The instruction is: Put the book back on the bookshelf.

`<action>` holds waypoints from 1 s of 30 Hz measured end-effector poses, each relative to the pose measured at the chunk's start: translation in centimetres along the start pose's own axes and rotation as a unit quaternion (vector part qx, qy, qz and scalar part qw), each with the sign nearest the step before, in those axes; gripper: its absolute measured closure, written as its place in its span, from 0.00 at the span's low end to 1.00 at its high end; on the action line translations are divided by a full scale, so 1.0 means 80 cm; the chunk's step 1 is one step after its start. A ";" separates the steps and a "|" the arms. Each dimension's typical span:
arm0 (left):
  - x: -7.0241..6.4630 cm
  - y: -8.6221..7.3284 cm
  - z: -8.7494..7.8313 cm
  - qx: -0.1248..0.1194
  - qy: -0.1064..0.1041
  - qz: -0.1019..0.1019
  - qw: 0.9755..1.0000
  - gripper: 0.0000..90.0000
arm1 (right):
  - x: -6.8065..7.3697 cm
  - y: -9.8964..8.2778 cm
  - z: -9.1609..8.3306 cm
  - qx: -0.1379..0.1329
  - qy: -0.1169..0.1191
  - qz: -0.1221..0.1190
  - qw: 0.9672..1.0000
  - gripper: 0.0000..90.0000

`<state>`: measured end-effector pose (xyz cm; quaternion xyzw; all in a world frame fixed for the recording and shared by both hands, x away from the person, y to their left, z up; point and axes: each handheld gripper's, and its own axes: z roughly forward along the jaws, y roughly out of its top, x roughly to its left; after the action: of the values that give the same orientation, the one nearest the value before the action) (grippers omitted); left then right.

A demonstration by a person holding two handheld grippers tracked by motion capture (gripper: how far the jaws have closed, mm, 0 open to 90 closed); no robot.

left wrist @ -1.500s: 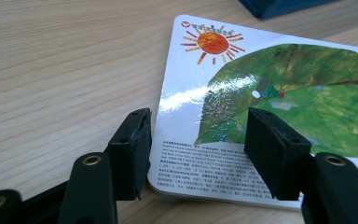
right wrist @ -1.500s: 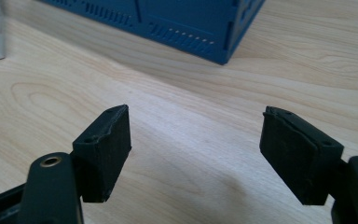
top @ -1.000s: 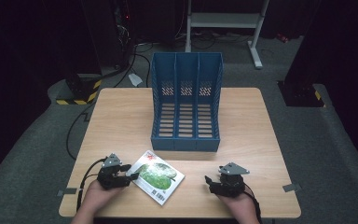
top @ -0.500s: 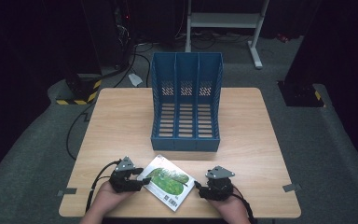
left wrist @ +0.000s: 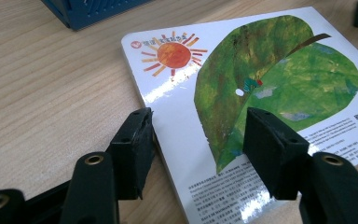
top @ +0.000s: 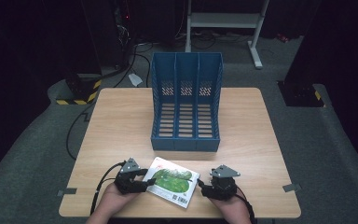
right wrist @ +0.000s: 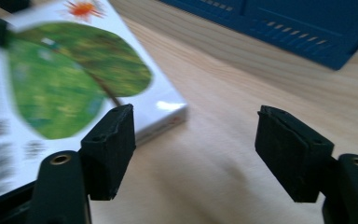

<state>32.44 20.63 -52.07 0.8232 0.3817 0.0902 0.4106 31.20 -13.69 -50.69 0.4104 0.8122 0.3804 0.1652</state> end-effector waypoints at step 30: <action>-0.032 -0.009 0.002 -0.018 0.010 0.006 1.000 0.47 | 0.013 0.000 0.022 0.016 0.051 0.045 0.998 0.34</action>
<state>30.31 18.98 -52.31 0.8173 0.3788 0.1078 0.4207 31.61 -12.03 -51.82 0.4292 0.8063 0.3948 0.0994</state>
